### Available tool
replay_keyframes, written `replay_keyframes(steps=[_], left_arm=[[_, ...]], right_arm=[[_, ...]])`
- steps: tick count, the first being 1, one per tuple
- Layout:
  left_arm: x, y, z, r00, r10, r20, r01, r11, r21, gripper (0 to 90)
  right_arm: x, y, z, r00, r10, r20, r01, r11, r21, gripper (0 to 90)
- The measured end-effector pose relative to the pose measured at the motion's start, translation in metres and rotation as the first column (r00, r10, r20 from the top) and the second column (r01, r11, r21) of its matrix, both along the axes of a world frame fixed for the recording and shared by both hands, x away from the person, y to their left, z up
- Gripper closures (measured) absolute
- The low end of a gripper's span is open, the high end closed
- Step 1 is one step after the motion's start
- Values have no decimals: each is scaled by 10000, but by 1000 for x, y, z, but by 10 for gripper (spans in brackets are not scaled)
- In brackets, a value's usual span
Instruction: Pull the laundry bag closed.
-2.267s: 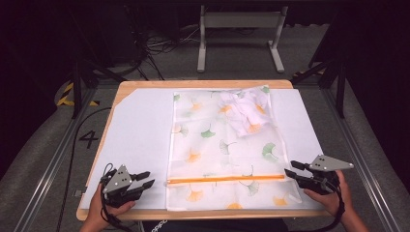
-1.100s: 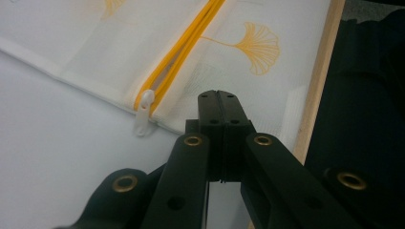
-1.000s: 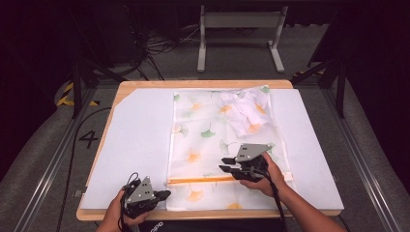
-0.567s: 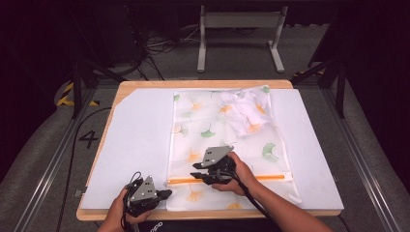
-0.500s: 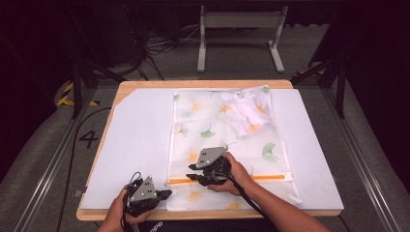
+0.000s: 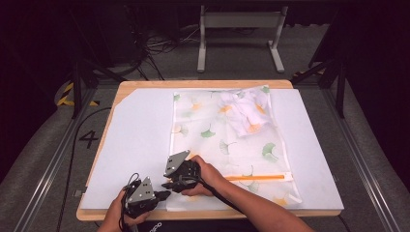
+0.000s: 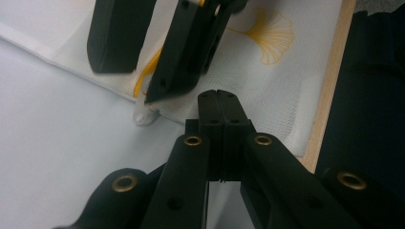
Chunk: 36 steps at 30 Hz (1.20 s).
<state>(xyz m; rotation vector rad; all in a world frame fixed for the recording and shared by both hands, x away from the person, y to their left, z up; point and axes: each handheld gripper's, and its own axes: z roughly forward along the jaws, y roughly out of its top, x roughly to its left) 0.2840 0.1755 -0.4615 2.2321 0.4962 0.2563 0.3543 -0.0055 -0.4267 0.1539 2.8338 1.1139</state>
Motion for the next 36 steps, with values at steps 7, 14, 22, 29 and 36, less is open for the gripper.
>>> replay_keyframes(steps=[7,14,22,29,36], left_arm=[[0,0,0,10000,-42,-1,42,10000,-6,900],[1,1,-1,10000,-60,-30,59,10000,-71,900],[1,1,-1,10000,-50,-45,49,10000,-68,900],[2,1,-1,9999,-42,-103,41,9999,-102,900],[2,1,-1,9999,-49,-89,48,9999,-129,900]], right_arm=[[6,12,-9,10000,-91,38,93,9986,-515,680],[9,15,-10,9999,-88,-90,82,9979,-639,827],[10,3,-4,9993,-174,-335,169,9998,-140,844],[9,-9,-3,9987,-278,-416,275,9996,-62,893],[8,-15,-6,9985,-321,-438,316,9994,-122,897]])
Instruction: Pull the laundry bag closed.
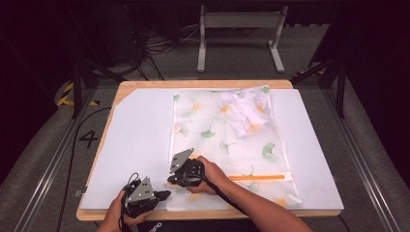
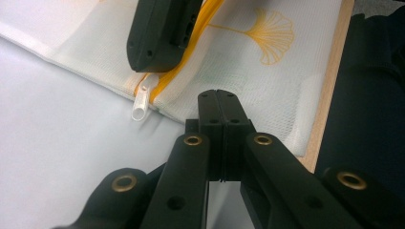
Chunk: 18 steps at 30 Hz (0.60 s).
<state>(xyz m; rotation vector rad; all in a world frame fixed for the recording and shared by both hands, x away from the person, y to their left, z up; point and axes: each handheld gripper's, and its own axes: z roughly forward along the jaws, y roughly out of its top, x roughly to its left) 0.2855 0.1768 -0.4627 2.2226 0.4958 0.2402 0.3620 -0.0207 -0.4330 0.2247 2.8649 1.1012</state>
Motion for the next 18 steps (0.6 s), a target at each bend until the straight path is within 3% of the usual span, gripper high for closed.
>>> replay_keyframes(steps=[5,8,15,18], left_arm=[[0,0,0,10000,4,-4,-4,10000,-2,900],[0,0,0,10000,-25,-22,25,10000,-4,900],[0,1,0,10000,-21,-22,21,10000,-40,900],[0,1,0,10000,-8,-30,8,10000,-41,900]], right_arm=[[1,4,4,10000,-44,18,43,9998,216,770],[2,15,5,9999,-29,115,28,10000,69,699],[5,33,-6,9999,-2,121,9,9983,-576,706],[6,35,-6,10000,42,88,-36,9979,-641,819]])
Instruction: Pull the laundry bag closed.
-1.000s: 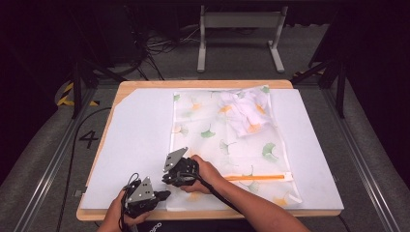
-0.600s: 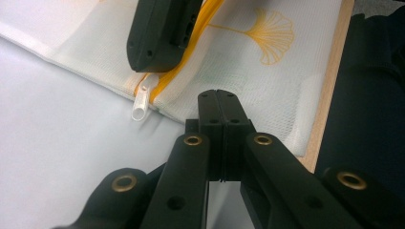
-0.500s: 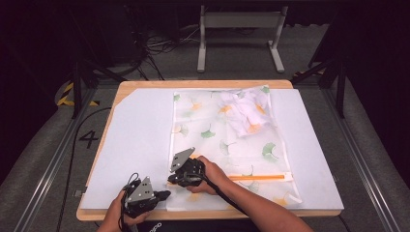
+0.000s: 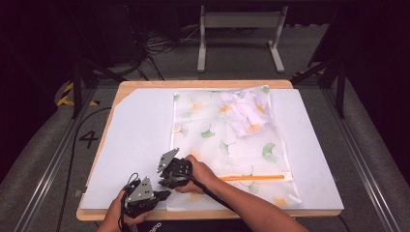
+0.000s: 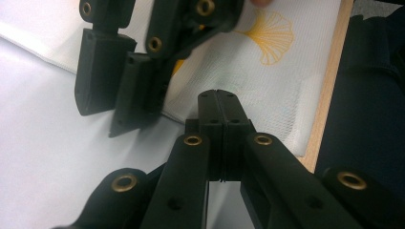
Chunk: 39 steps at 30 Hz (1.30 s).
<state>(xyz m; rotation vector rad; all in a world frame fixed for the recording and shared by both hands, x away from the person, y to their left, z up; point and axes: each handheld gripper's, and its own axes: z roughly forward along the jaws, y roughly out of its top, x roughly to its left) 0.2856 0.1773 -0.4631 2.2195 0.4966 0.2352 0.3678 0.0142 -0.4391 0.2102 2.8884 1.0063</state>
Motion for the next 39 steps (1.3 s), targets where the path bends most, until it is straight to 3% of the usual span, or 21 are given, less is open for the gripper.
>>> replay_keyframes(steps=[4,8,21,25,33,39], left_arm=[[1,0,0,10000,6,-63,-7,10000,-46,900],[1,0,0,10000,13,-79,-14,10000,-56,900],[1,0,0,9999,40,-138,-41,10000,-87,900],[1,0,0,9999,53,-92,-54,10000,-41,900],[1,0,0,9999,53,-98,-53,10000,-16,900],[1,-2,2,9999,99,-61,-99,9999,47,900]], right_arm=[[-2,-3,2,9999,127,-98,-127,9999,15,836],[-2,-9,7,9996,96,-253,-84,9989,450,836],[-3,-31,12,9994,-208,-260,238,9920,1241,860],[-5,-34,11,9998,-68,-193,88,9940,1086,868],[-5,-49,3,9992,-230,-331,257,9962,837,860],[-5,-50,-2,9988,-292,-397,318,9972,670,837]])
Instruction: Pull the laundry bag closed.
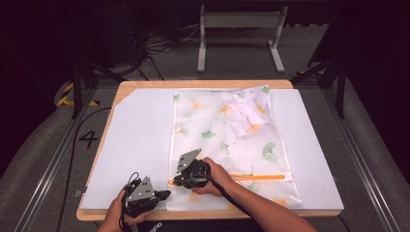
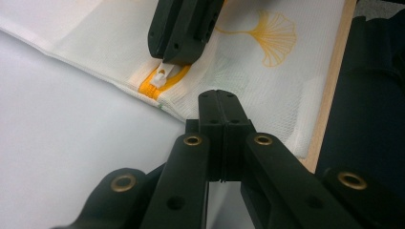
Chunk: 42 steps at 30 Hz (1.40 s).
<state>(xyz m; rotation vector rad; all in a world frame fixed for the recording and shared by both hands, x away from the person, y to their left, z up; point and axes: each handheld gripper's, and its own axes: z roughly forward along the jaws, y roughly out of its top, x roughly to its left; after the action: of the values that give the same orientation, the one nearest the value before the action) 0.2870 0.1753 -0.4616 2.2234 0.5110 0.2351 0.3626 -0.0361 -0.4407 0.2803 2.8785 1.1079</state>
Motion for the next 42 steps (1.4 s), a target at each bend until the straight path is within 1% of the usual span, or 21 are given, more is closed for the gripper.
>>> replay_keyframes(steps=[6,9,10,11,13,14,16,17,18,19,20,21,23,24,25,26,27,32,38,39,42], left_arm=[[2,-5,2,9997,0,262,-8,9996,286,895],[4,-7,3,9994,-1,336,-13,9992,410,900],[4,-7,3,9994,-1,336,-13,9992,410,900],[4,-6,3,9995,-17,325,4,9992,404,900],[5,-6,3,9993,102,361,-117,9991,407,900],[6,-5,3,9994,104,344,-116,9993,355,900],[7,-4,3,9993,154,334,-165,9993,336,900],[7,-4,3,9993,154,334,-165,9993,336,900],[7,-5,3,9993,128,350,-139,9994,326,900],[7,-5,3,9993,128,350,-139,9994,326,900],[8,-6,4,9990,132,427,-150,9990,422,900],[9,-6,4,9991,142,401,-158,9991,390,900],[10,-7,4,9990,104,438,-123,9990,424,900],[12,-7,4,9991,90,407,-108,9989,457,899],[12,-7,4,9991,90,407,-108,9989,457,900],[13,-9,4,9992,37,398,-59,9984,569,899],[13,-9,4,9992,37,398,-59,9984,569,899],[17,-13,4,9993,-227,300,207,9976,664,900],[12,-7,3,9989,-272,369,252,9981,557,900],[12,-7,3,9987,-278,421,252,9979,598,900],[12,-7,2,9988,-258,414,237,9983,524,900]], right_arm=[[2,4,1,9996,240,-139,-244,9993,-268,794],[3,9,5,9989,409,-221,-426,9955,-845,785],[3,9,5,9989,409,-221,-426,9955,-845,785],[4,15,9,9981,561,-255,-591,9884,-1397,797],[5,17,10,9979,581,-282,-618,9854,-1584,796],[5,22,13,9975,597,-390,-666,9755,-2097,793],[4,29,16,9969,721,-330,-783,9616,-2629,797],[4,29,16,9969,721,-330,-783,9616,-2629,797],[3,35,18,9965,796,-258,-836,9489,-3042,816],[3,35,18,9965,796,-258,-836,9489,-3042,816],[2,39,20,9956,914,-190,-924,9366,-3379,834],[2,40,21,9953,954,-179,-956,9330,-3468,836],[2,41,21,9949,989,-174,-986,9293,-3559,838],[2,41,21,9949,998,-150,-987,9298,-3546,842],[2,41,22,9943,1049,-167,-1040,9297,-3533,889],[2,40,23,9938,1079,-273,-1107,9331,-3421,896],[2,40,23,9932,1152,-152,-1132,9296,-3508,896],[2,39,23,9934,1142,-121,-1109,9270,-3584,898],[5,36,22,9925,1101,-523,-1212,9363,-3296,892],[6,36,22,9915,1130,-638,-1278,9357,-3288,848],[4,38,22,9903,1185,-725,-1362,9306,-3398,843]])
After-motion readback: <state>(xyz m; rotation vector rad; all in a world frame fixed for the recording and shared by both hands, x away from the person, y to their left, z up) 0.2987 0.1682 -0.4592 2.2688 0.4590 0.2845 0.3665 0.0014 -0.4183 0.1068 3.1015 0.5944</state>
